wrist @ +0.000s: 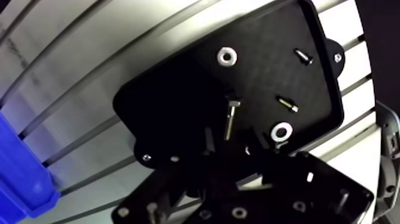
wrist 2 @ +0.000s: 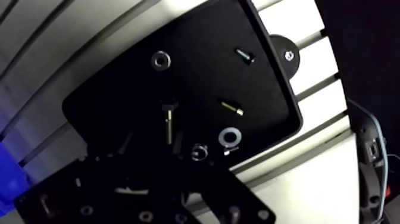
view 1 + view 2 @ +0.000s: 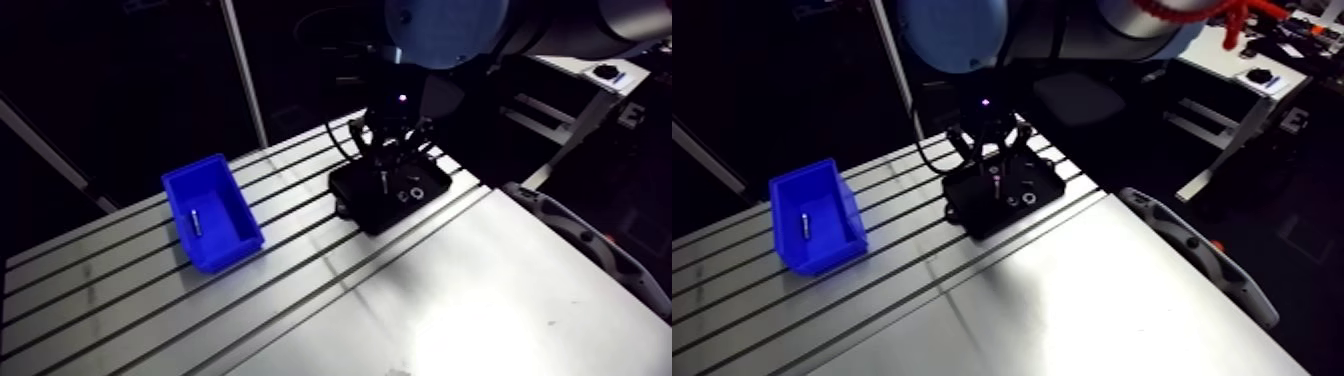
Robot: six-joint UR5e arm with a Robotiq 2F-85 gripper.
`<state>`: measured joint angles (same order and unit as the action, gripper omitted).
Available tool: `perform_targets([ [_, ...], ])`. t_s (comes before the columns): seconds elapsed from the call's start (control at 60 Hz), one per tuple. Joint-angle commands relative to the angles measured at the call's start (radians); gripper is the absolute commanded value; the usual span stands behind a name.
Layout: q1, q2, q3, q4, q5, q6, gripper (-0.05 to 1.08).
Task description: Pick up the M10 bolt from the tray and put it into the blue bin.
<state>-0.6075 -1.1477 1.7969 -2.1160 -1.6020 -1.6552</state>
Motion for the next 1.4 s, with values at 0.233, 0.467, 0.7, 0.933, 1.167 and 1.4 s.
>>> perform_targets([
  [0.233,0.000,0.023,0.006,-0.011,0.000,0.018,0.62],
  [0.467,0.000,0.037,0.005,-0.016,0.000,0.030,0.62],
  [0.7,0.000,0.045,0.005,-0.016,-0.002,0.030,0.62],
  [0.933,-0.006,0.052,0.003,-0.017,-0.002,0.030,0.62],
  [1.167,-0.006,0.059,0.003,-0.017,-0.002,0.030,0.63],
  [1.4,-0.006,0.061,0.000,-0.017,-0.002,0.030,0.65],
])
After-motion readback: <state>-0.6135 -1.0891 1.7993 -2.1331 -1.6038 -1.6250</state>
